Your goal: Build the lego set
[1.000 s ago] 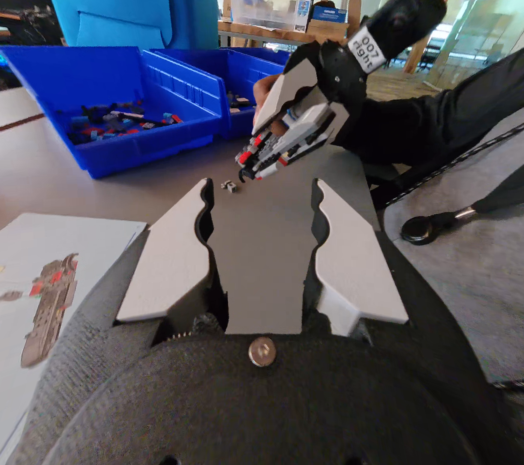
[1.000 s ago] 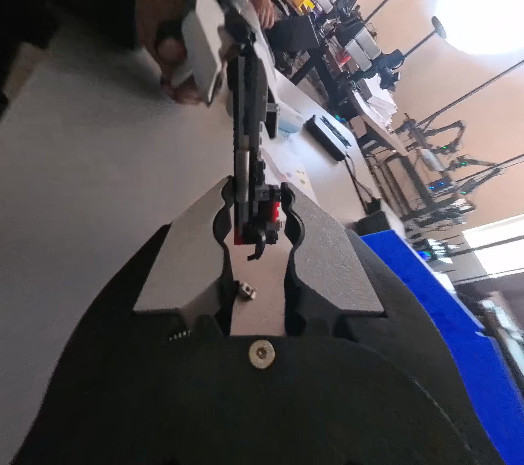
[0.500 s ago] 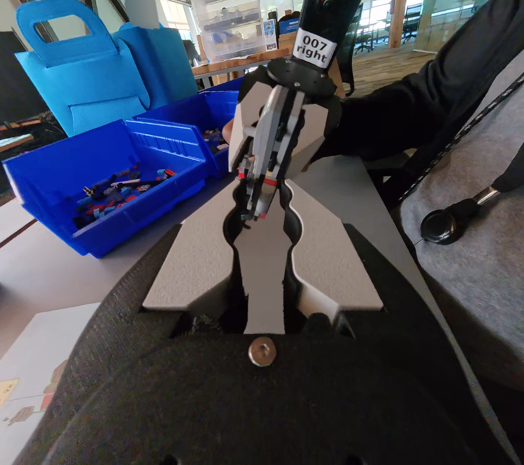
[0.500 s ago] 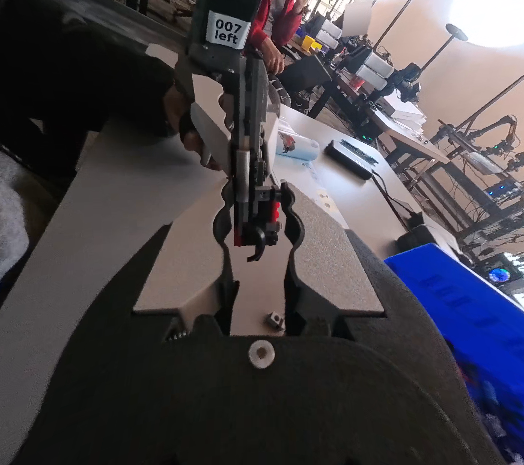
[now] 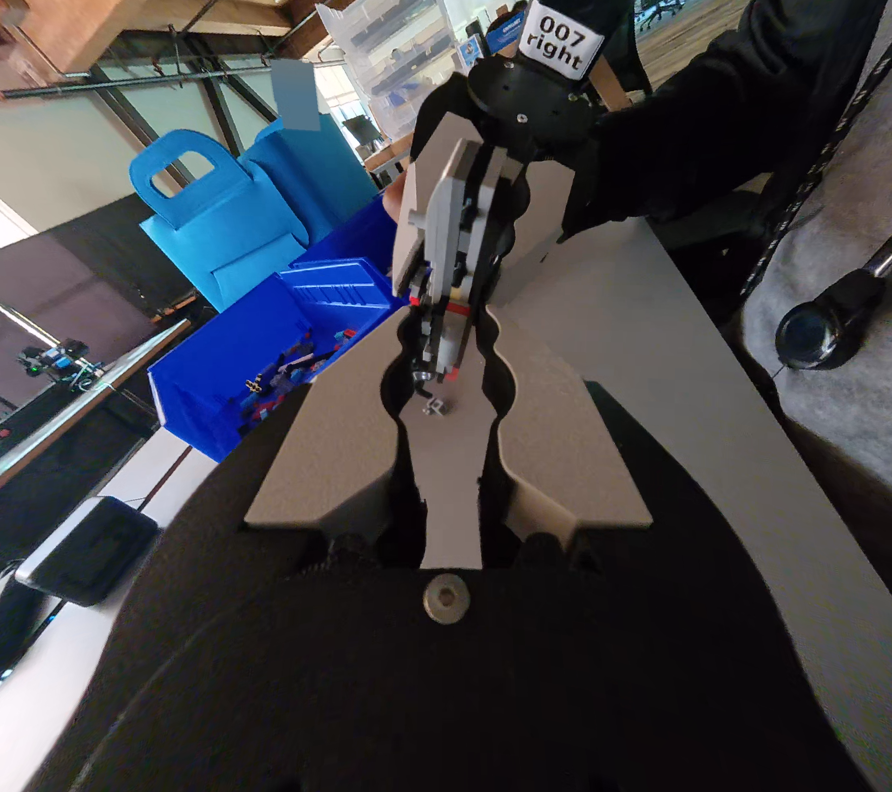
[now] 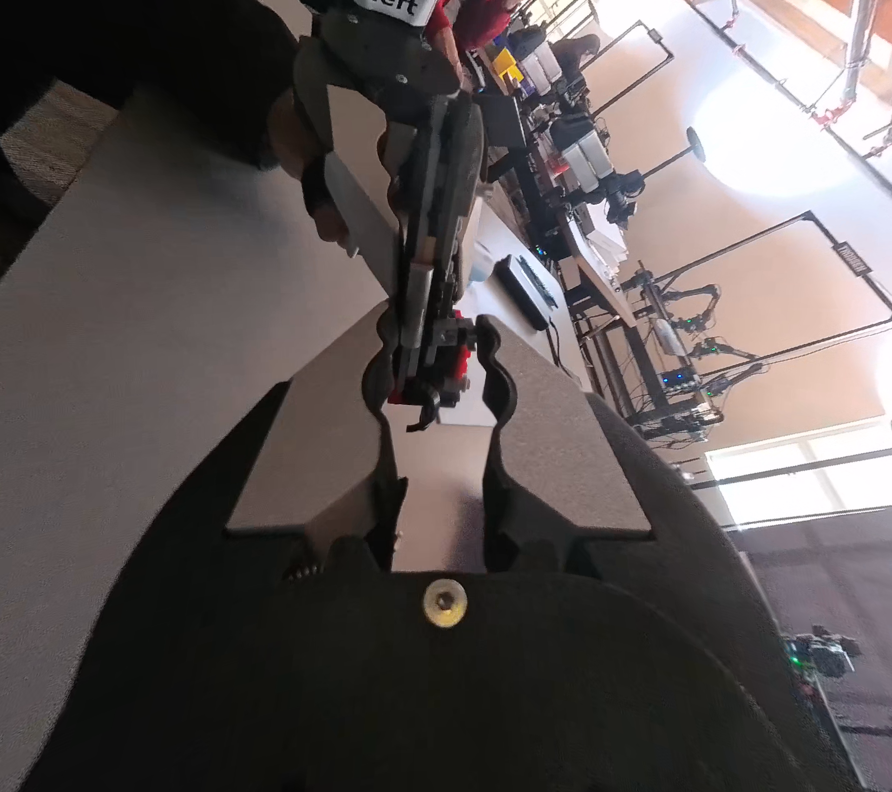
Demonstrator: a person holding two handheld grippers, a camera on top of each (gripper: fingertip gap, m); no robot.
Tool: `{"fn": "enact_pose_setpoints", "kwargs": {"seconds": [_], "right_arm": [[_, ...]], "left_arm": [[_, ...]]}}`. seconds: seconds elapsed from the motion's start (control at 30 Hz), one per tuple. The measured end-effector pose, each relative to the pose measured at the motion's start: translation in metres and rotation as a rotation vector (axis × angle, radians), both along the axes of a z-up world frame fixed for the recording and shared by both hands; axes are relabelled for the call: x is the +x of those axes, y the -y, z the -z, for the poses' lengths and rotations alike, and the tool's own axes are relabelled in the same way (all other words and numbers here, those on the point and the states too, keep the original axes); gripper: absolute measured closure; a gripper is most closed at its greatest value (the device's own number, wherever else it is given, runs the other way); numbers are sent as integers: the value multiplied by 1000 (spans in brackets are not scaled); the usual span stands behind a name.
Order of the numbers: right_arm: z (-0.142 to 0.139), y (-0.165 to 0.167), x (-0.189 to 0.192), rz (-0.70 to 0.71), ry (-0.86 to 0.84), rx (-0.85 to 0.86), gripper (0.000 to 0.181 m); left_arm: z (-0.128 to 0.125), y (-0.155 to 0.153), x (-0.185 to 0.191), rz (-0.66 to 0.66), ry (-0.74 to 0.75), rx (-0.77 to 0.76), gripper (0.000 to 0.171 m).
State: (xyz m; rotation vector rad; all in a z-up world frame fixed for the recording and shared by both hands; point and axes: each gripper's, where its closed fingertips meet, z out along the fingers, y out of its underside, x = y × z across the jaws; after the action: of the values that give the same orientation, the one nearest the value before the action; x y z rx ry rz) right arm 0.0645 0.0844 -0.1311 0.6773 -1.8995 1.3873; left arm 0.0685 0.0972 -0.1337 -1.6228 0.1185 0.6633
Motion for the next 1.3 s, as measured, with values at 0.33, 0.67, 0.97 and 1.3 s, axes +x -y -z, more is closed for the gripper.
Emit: {"fn": "enact_pose_setpoints", "kwargs": {"seconds": [0.33,0.67,0.97,1.3], "right_arm": [[-13,-2,11,-27,-11,-27,147],[-22,-3,22,-88,-27,-29,148],[-27,-5,32,-136,-38,-45,148],[-35,-6,45,-192,-41,-92,148]], "left_arm": [[-12,-2,11,-16,-89,30,150],[-22,-4,21,57,-47,73,146],[-27,-5,27,69,-81,30,136],[-31,-4,40,114,-101,4,139]]}}
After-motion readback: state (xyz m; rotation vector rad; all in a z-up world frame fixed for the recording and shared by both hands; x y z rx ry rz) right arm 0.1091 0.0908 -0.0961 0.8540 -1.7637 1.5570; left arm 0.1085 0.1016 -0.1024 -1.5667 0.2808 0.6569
